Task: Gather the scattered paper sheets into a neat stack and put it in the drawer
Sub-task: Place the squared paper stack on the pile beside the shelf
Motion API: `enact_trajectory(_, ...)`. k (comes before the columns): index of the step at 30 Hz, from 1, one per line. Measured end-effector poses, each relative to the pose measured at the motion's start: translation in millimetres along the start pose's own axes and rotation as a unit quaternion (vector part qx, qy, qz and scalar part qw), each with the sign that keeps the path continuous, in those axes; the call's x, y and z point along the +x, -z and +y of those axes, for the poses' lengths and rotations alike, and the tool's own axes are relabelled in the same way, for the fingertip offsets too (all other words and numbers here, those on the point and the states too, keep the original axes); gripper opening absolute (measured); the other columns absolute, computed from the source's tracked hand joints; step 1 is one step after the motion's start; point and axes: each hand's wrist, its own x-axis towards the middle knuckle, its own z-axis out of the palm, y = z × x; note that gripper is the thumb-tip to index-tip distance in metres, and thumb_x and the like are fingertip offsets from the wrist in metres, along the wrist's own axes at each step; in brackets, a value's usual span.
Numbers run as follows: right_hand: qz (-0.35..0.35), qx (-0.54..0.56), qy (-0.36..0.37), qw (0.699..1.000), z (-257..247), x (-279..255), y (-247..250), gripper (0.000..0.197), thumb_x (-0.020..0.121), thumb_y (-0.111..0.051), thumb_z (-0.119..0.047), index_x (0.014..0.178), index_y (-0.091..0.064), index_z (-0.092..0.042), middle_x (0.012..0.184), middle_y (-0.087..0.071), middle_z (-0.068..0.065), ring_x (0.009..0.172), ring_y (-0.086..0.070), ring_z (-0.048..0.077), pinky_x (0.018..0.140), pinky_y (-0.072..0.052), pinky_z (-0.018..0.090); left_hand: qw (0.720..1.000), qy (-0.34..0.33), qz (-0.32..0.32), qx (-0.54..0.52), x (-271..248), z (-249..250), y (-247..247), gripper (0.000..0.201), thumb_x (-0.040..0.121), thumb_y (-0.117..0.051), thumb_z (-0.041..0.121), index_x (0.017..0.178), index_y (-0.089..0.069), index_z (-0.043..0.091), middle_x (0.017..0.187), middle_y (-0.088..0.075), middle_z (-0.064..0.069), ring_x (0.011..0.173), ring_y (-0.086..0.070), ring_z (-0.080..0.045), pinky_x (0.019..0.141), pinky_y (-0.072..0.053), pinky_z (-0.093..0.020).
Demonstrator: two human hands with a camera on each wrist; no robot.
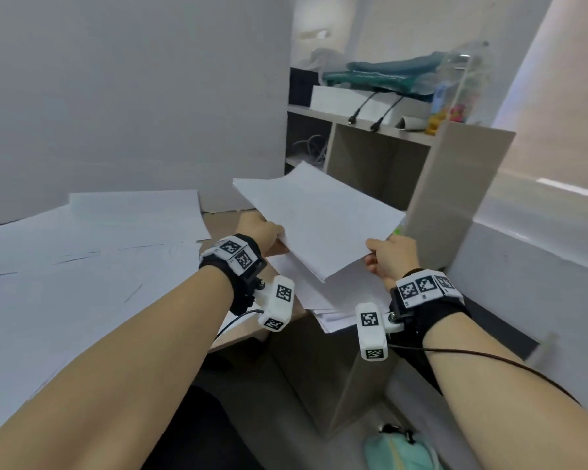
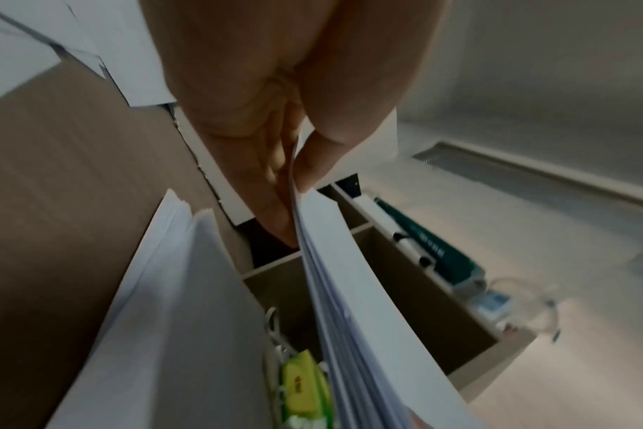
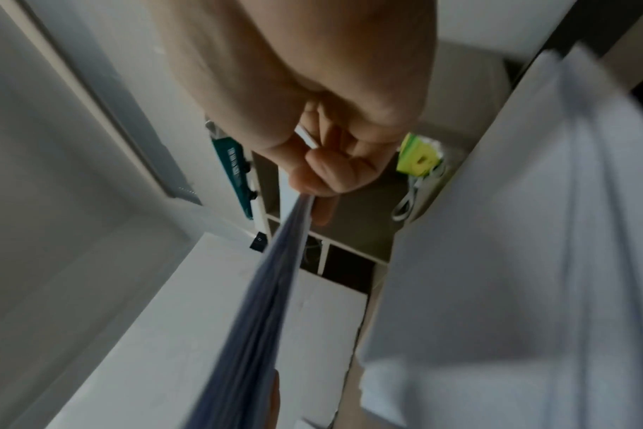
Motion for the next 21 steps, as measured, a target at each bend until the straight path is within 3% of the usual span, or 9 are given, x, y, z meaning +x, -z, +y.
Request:
enact_trajectory(3, -0.001, -0.002, -0.071, 0.998, 17, 3, 20, 0.01, 0.091, -0.054, 0.008, 0.086, -0.056, -0.001, 0.064, -0.053, 0.013, 0.033, -0.049, 0.012, 0.033, -0.038, 0.017, 0.997, 0.011, -0.015, 0.078, 12, -20, -20, 0.018, 0.083, -0.061, -0.016, 0.095, -0.069, -0.005, 0.103, -0.073, -0.023, 0.088, -0.073, -0.041, 0.076, -0.061, -0.057)
enact_trajectory(6, -0.005, -0.006, -0.128, 0.992, 33, 7, 30, 0.011, 0.093, -0.055, 0.007, 0.104, -0.055, 0.006, 0.069, -0.056, 0.018, 0.05, -0.058, 0.021, 0.036, -0.048, 0.022, 0.991, 0.036, -0.008, 0.131, 20, -36, -30, 0.011, 0.088, -0.066, -0.009, 0.098, -0.068, -0.005, 0.1, -0.072, -0.022, 0.087, -0.073, -0.04, 0.076, -0.061, -0.056)
enact_trajectory(9, -0.005, -0.032, -0.162, 0.986, 42, 8, 33, 0.015, 0.091, -0.059, 0.007, 0.105, -0.056, 0.01, 0.073, -0.063, 0.021, 0.052, -0.066, 0.025, 0.061, -0.061, 0.035, 0.984, 0.056, -0.005, 0.17, 22, -45, -34, 0.01, 0.089, -0.07, -0.003, 0.098, -0.066, -0.007, 0.098, -0.072, -0.022, 0.088, -0.073, -0.038, 0.079, -0.061, -0.054)
enact_trajectory(10, -0.007, -0.045, -0.171, 0.984, 44, 9, 35, 0.011, 0.089, -0.061, 0.007, 0.1, -0.057, 0.01, 0.07, -0.065, 0.021, 0.049, -0.067, 0.025, 0.062, -0.062, 0.037, 0.982, 0.059, -0.004, 0.182, 22, -47, -34, 0.011, 0.088, -0.072, -0.002, 0.095, -0.065, -0.007, 0.095, -0.072, -0.021, 0.086, -0.073, -0.036, 0.08, -0.061, -0.052)
enact_trajectory(12, -0.001, -0.08, -0.183, 0.98, 44, 9, 36, 0.011, 0.086, -0.066, 0.005, 0.091, -0.058, 0.008, 0.059, -0.066, 0.02, 0.046, -0.067, 0.026, 0.043, -0.056, 0.032, 0.972, 0.049, 0.01, 0.23, 23, -49, -32, 0.019, 0.084, -0.079, 0.008, 0.093, -0.067, -0.003, 0.091, -0.074, -0.018, 0.079, -0.074, -0.032, 0.078, -0.062, -0.047)
enact_trajectory(14, 0.041, -0.155, -0.165, 0.973, 39, 10, 37, 0.027, 0.08, -0.071, -0.006, 0.101, -0.061, 0.008, 0.071, -0.07, 0.021, 0.058, -0.069, 0.03, 0.052, -0.055, 0.032, 0.957, 0.038, 0.041, 0.284, 21, -45, -25, 0.027, 0.08, -0.083, 0.021, 0.093, -0.067, 0.003, 0.088, -0.076, -0.015, 0.071, -0.075, -0.029, 0.069, -0.063, -0.042)
enact_trajectory(17, 0.139, -0.247, -0.098, 0.954, 23, 9, 37, 0.055, 0.084, -0.07, -0.018, 0.126, -0.041, 0.003, 0.122, -0.06, 0.024, 0.105, -0.062, 0.039, 0.082, -0.048, 0.04, 0.948, 0.033, 0.079, 0.305, 17, -29, -7, 0.035, 0.082, -0.083, 0.031, 0.093, -0.069, 0.0, 0.08, -0.076, -0.014, 0.069, -0.075, -0.029, 0.066, -0.064, -0.043)
enact_trajectory(19, 0.149, -0.238, -0.043, 0.959, 8, 5, 25, 0.047, 0.088, -0.064, -0.014, 0.125, -0.038, -0.002, 0.126, -0.055, 0.023, 0.108, -0.058, 0.039, 0.078, -0.042, 0.036, 0.959, 0.039, 0.08, 0.269, 17, -18, 8, 0.034, 0.082, -0.083, 0.029, 0.092, -0.071, -0.001, 0.074, -0.076, -0.014, 0.066, -0.076, -0.029, 0.065, -0.064, -0.044)
enact_trajectory(21, 0.102, -0.232, -0.01, 0.967, -6, 2, 1, 0.02, 0.087, -0.058, -0.013, 0.105, -0.051, -0.009, 0.114, -0.06, 0.019, 0.094, -0.06, 0.035, 0.073, -0.044, 0.033, 0.975, 0.044, 0.073, 0.206, 15, -5, 23, 0.033, 0.082, -0.082, 0.023, 0.096, -0.07, -0.005, 0.073, -0.075, -0.014, 0.063, -0.075, -0.028, 0.063, -0.063, -0.046)
